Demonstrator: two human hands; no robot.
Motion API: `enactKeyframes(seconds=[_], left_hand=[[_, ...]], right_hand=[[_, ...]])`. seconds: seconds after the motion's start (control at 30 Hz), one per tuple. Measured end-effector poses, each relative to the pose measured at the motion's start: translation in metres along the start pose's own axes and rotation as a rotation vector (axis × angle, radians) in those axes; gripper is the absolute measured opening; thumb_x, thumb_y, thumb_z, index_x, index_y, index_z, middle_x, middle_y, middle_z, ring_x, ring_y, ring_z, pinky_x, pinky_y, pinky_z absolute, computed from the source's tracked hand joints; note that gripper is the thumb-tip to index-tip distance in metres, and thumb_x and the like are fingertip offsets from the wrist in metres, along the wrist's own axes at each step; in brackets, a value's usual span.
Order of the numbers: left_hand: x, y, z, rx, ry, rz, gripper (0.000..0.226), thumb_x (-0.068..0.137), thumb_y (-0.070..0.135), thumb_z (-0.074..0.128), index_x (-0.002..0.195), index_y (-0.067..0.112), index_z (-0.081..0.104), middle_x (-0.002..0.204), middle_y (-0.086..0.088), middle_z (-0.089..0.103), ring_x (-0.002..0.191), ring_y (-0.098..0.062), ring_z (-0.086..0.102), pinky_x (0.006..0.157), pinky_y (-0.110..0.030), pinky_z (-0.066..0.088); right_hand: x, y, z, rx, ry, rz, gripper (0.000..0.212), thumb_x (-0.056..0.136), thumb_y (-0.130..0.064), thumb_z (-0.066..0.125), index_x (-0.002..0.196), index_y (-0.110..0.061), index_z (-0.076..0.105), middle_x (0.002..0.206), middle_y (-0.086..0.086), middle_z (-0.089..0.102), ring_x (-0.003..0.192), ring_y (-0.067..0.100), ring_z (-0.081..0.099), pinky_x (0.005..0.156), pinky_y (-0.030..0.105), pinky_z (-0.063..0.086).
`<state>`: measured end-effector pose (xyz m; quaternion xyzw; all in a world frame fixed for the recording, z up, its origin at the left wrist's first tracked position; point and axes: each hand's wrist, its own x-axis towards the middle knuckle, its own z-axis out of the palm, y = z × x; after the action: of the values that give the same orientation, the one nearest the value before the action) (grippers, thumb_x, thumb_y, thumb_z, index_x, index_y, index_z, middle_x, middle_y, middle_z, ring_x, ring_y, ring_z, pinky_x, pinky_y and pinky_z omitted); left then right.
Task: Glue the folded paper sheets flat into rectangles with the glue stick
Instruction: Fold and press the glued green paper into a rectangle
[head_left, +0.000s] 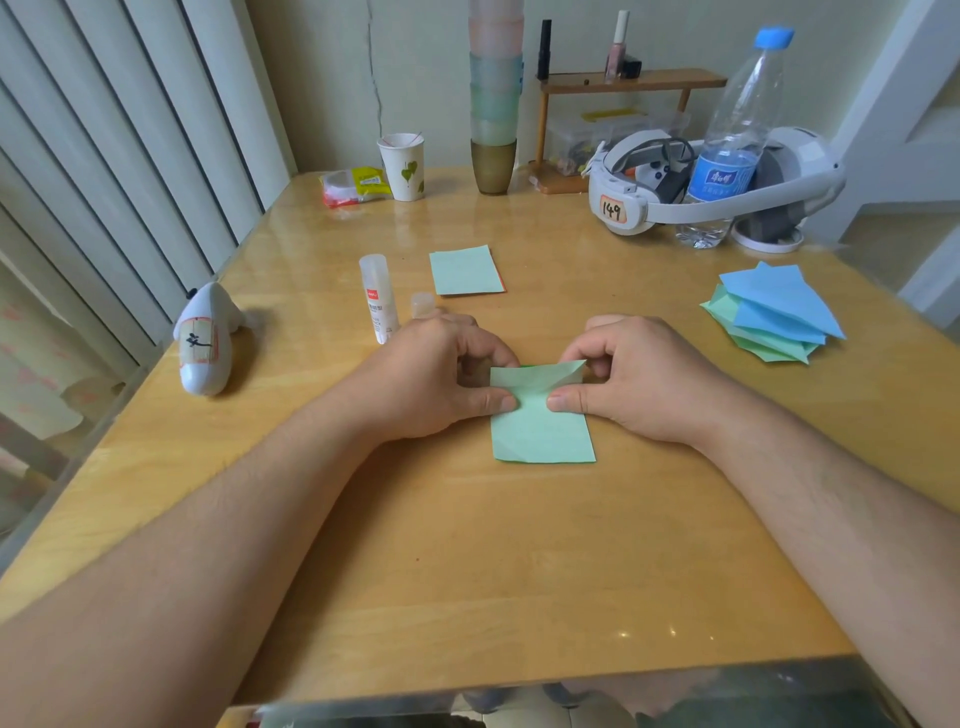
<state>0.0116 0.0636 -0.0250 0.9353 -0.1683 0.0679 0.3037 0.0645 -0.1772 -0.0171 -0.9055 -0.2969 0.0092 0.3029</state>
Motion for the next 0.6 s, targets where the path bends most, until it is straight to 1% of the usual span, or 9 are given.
enactKeyframes(seconds=[0.1,0.2,0.27,0.37,0.43,0.5,0.6], left_hand=[[0.003,0.004,0.004,0.029,0.020,0.013,0.031,0.082,0.040,0.086,0.094,0.057,0.064,0.083,0.013,0.058,0.093,-0.011,0.053,0.079,-0.027,0.046],[0.006,0.006,0.009,0.074,0.053,0.046,0.024,0.082,0.042,0.085,0.101,0.047,0.072,0.086,0.013,0.061,0.092,-0.009,0.053,0.078,-0.025,0.044],[0.006,0.005,0.011,0.087,0.064,0.057,0.025,0.083,0.043,0.084,0.106,0.042,0.075,0.086,0.012,0.062,0.092,-0.011,0.054,0.080,-0.028,0.046],[0.005,0.003,0.010,0.086,0.061,0.047,0.026,0.083,0.046,0.083,0.107,0.044,0.074,0.086,0.011,0.062,0.094,-0.013,0.055,0.083,-0.033,0.049],[0.005,0.003,0.009,0.087,0.058,0.040,0.026,0.083,0.046,0.083,0.107,0.044,0.074,0.084,0.012,0.060,0.093,-0.013,0.054,0.083,-0.034,0.049],[0.004,0.002,0.008,0.081,0.059,0.033,0.024,0.083,0.043,0.083,0.106,0.043,0.074,0.081,0.013,0.058,0.092,-0.012,0.054,0.082,-0.032,0.048],[0.002,-0.001,0.003,0.062,0.060,0.013,0.023,0.084,0.038,0.084,0.104,0.043,0.074,0.081,0.011,0.056,0.088,-0.009,0.053,0.077,-0.028,0.048]], right_hand=[[0.003,-0.003,0.006,-0.007,0.011,-0.024,0.019,0.074,-0.043,0.091,0.085,-0.035,0.078,0.081,-0.009,0.059,0.077,0.009,0.056,0.075,0.036,0.050],[0.006,-0.003,0.012,-0.018,0.033,-0.056,0.021,0.074,-0.047,0.090,0.084,-0.035,0.077,0.082,-0.008,0.060,0.081,0.009,0.056,0.077,0.037,0.048],[0.006,-0.002,0.013,-0.029,0.042,-0.067,0.022,0.074,-0.050,0.089,0.085,-0.036,0.076,0.081,-0.008,0.059,0.082,0.009,0.055,0.077,0.036,0.045],[0.006,0.000,0.012,-0.045,0.043,-0.068,0.021,0.075,-0.049,0.088,0.087,-0.035,0.078,0.081,-0.008,0.059,0.082,0.007,0.054,0.077,0.035,0.045],[0.006,0.002,0.009,-0.049,0.052,-0.059,0.020,0.075,-0.047,0.089,0.086,-0.035,0.077,0.079,-0.009,0.057,0.079,0.007,0.054,0.073,0.032,0.042],[0.006,0.006,0.005,-0.053,0.063,-0.048,0.019,0.076,-0.045,0.090,0.083,-0.035,0.076,0.075,-0.008,0.055,0.074,0.007,0.053,0.069,0.030,0.038],[0.005,0.010,0.002,-0.075,0.073,-0.046,0.019,0.076,-0.047,0.089,0.078,-0.039,0.071,0.072,-0.008,0.054,0.073,0.007,0.053,0.070,0.030,0.037]])
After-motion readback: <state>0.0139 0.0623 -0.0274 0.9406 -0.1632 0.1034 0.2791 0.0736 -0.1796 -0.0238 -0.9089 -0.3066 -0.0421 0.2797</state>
